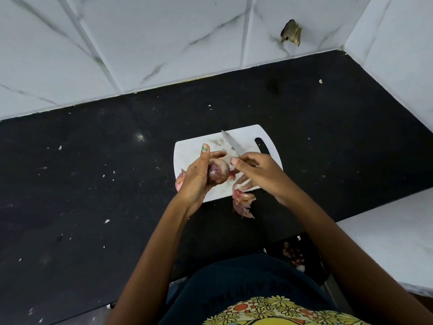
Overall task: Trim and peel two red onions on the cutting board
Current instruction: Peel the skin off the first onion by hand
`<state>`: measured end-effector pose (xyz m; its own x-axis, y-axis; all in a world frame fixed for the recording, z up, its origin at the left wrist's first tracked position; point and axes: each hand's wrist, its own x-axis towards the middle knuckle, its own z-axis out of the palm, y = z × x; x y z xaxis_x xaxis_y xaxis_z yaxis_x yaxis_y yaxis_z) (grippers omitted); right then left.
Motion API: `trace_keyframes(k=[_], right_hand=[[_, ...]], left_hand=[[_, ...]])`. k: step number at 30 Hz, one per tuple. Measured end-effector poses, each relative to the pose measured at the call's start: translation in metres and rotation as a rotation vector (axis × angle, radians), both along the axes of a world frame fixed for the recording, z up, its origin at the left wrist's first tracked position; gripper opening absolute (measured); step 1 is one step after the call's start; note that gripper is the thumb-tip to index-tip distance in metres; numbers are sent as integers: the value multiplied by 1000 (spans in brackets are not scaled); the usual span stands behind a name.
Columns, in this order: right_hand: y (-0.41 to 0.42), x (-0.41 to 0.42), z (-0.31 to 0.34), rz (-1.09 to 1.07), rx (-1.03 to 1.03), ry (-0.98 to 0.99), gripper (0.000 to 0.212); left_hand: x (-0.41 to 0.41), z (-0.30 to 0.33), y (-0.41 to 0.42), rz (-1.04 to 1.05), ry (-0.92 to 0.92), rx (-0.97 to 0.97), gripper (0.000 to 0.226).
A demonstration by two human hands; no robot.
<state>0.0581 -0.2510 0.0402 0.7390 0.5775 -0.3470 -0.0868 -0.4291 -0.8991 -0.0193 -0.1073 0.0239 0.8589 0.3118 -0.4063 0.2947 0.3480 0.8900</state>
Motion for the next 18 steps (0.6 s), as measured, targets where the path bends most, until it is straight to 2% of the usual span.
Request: trace_keyframes(k=[1, 3, 5, 8, 11, 13, 15, 18], right_hand=[[2, 1, 6, 29, 63, 105, 28], [5, 0, 12, 101, 102, 172, 39], [8, -3, 11, 106, 128, 175, 46], [11, -10, 6, 30, 173, 137, 42], [14, -15, 0, -61, 201, 32, 37], [16, -18, 1, -139, 270, 44, 40], [17, -21, 2, -196, 306, 47, 44], [14, -21, 2, -190, 251, 27, 52]], left_hand=[[0, 0, -1, -16, -14, 14, 61], [0, -2, -2, -7, -37, 7, 69], [0, -3, -3, 57, -46, 25, 80], [1, -3, -4, 147, -38, 64, 97], [0, -1, -10, 222, -40, -18, 89], [-1, -1, -13, 200, -54, -115, 87], [-4, -1, -13, 164, -37, -177, 76], [-7, -2, -9, 147, -19, -199, 62]])
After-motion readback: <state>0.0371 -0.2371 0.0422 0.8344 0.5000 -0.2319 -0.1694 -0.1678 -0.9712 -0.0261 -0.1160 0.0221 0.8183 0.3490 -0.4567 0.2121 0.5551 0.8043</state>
